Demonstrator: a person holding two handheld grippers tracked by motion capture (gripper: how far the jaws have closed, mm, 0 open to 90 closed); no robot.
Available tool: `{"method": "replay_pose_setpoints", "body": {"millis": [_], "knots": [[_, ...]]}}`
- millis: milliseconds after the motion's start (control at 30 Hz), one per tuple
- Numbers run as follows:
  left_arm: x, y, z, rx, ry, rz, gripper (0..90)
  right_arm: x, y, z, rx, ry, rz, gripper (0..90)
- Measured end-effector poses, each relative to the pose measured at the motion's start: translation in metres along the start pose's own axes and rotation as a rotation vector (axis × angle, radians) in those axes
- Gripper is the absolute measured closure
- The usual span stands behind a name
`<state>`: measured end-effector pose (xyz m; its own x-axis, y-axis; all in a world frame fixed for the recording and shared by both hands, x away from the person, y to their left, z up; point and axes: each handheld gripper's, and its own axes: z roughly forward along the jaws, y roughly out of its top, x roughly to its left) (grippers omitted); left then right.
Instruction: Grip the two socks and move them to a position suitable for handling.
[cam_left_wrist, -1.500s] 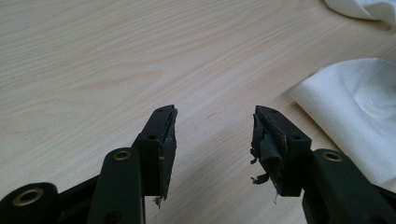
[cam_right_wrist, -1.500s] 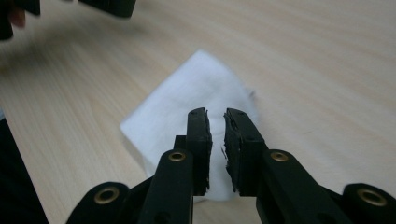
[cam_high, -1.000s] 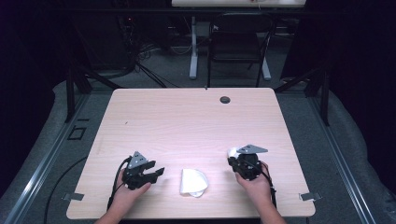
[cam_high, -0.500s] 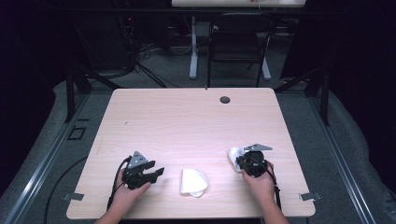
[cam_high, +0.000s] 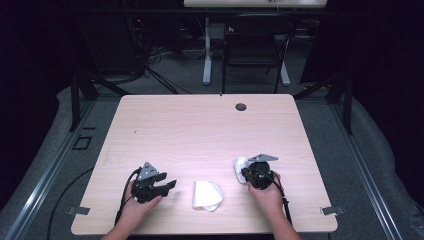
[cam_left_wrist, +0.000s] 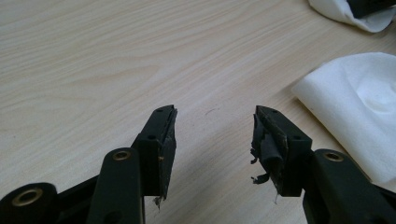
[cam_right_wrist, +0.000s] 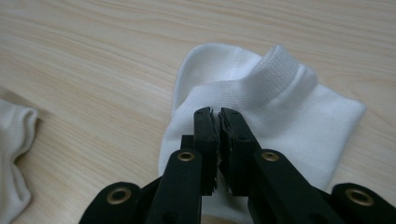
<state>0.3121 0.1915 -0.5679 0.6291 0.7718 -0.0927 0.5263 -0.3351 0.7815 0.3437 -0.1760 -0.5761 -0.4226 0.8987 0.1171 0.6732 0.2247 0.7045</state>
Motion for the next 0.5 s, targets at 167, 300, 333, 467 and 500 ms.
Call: {"method": "replay_pose_setpoints", "body": {"millis": [167, 300, 333, 467, 500], "knots": [[0.000, 0.000, 0.000, 0.002, -0.002, 0.002, 49.5, 0.018, 0.009, 0.011, 0.019, 0.030, -0.045, 86.1], [-0.001, 0.000, 0.000, -0.001, 0.001, 0.003, 49.5, 0.038, 0.016, 0.024, 0.013, 0.068, -0.070, 86.5], [-0.001, 0.000, 0.000, 0.001, 0.000, 0.003, 49.5, 0.042, 0.017, 0.026, 0.010, 0.081, -0.071, 86.5], [-0.001, 0.000, 0.001, 0.003, -0.006, 0.007, 49.5, 0.053, 0.021, 0.032, 0.015, 0.105, -0.089, 86.5], [-0.001, 0.000, 0.000, 0.004, -0.010, 0.010, 49.5, 0.061, 0.024, 0.036, 0.021, 0.114, -0.105, 86.6]]}}
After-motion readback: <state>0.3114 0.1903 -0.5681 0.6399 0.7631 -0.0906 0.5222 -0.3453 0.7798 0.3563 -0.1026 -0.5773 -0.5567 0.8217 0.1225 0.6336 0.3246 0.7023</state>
